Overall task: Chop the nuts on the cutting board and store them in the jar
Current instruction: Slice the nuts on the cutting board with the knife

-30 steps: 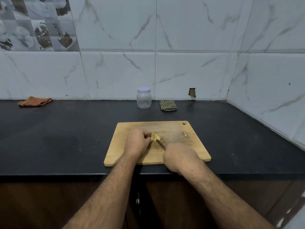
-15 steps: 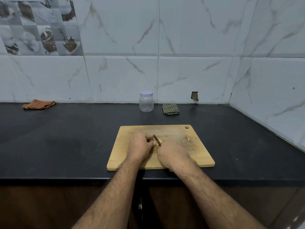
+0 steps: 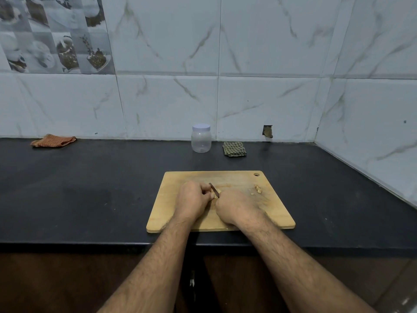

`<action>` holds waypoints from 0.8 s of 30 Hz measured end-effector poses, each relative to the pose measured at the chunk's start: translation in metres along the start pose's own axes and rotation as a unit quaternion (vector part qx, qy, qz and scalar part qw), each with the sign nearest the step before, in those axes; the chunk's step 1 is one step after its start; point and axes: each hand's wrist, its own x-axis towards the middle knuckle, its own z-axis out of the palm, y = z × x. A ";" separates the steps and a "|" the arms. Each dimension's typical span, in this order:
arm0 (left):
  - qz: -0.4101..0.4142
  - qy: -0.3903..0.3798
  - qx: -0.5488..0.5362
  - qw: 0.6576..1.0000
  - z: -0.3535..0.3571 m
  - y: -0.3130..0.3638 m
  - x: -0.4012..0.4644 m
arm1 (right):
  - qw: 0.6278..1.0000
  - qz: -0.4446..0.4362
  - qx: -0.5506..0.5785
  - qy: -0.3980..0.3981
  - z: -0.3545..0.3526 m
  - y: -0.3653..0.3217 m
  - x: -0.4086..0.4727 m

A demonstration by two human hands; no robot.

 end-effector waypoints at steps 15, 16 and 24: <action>0.015 0.005 0.012 1.000 -0.002 0.002 -0.003 | 0.998 0.020 -0.007 -0.061 -0.005 -0.001 -0.019; 0.011 0.006 0.013 1.000 -0.002 0.003 -0.003 | 0.998 0.023 -0.006 -0.058 -0.004 0.003 -0.024; -0.003 0.020 0.021 1.000 -0.003 0.006 -0.005 | 0.998 0.004 -0.040 -0.049 -0.008 0.015 -0.044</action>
